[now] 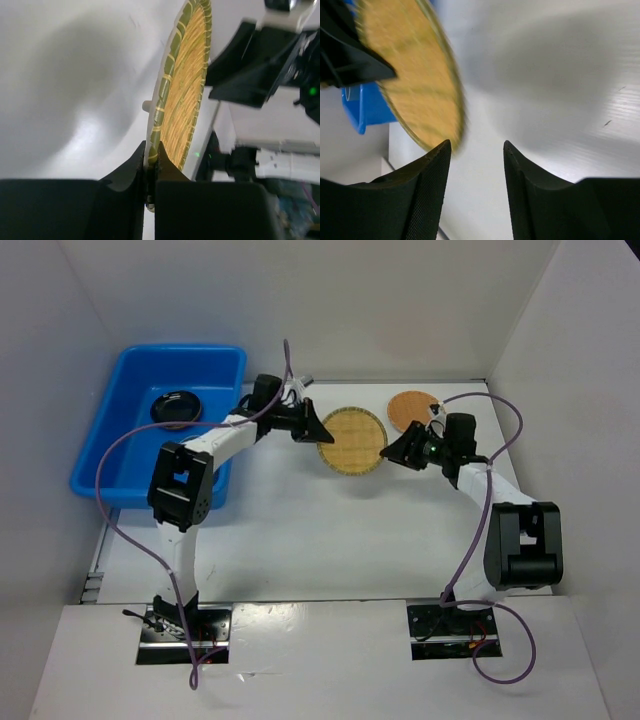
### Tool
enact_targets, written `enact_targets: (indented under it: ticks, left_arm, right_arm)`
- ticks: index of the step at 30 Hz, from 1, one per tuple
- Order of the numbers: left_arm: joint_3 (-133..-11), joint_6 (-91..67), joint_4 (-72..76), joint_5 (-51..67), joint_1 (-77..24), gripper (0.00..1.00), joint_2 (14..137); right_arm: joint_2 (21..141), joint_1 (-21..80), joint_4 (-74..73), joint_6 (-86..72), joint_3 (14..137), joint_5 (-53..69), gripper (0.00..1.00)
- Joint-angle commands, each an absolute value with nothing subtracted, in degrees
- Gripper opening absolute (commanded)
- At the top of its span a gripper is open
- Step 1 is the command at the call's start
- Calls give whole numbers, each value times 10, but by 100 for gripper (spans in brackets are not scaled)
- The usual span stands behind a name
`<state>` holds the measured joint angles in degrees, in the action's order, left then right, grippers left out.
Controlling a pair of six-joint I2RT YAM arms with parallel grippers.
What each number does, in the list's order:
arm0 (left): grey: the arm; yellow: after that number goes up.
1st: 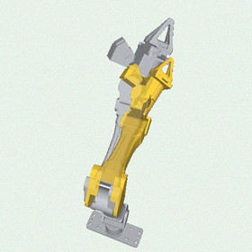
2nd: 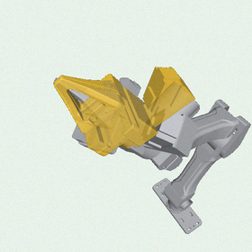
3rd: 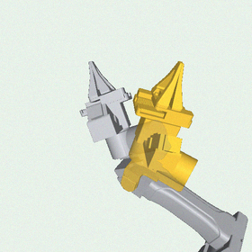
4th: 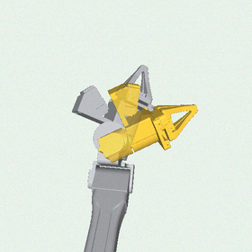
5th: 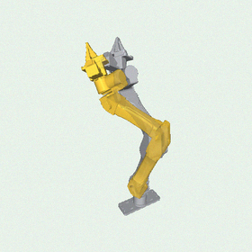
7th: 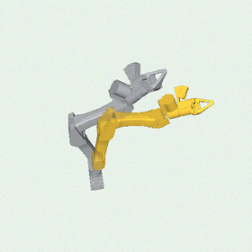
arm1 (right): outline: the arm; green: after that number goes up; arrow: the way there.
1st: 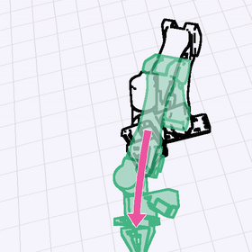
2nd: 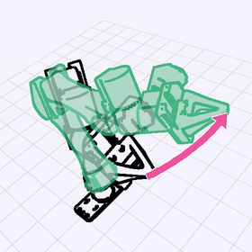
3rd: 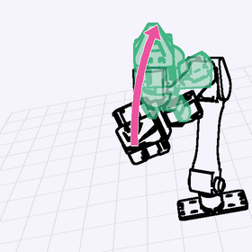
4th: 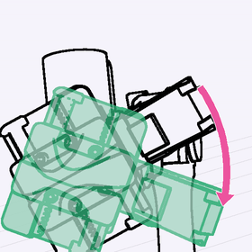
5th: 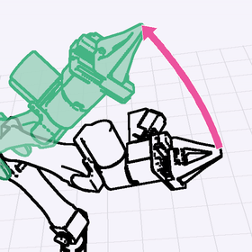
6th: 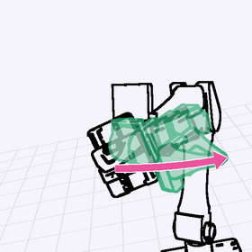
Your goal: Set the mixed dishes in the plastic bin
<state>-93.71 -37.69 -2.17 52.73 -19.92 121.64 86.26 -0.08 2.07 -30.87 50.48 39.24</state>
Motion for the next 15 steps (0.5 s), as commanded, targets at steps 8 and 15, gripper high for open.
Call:
enact_targets:
  ticks: [8,15]
  left_arm:
    - [-1031,-502,35,312,75,0,1067]
    - [-932,-614,142,188,191,0,1056]
  right_arm:
    - [819,-31,44,-327,559,294,63]
    - [879,-55,70,-362,553,180,64]
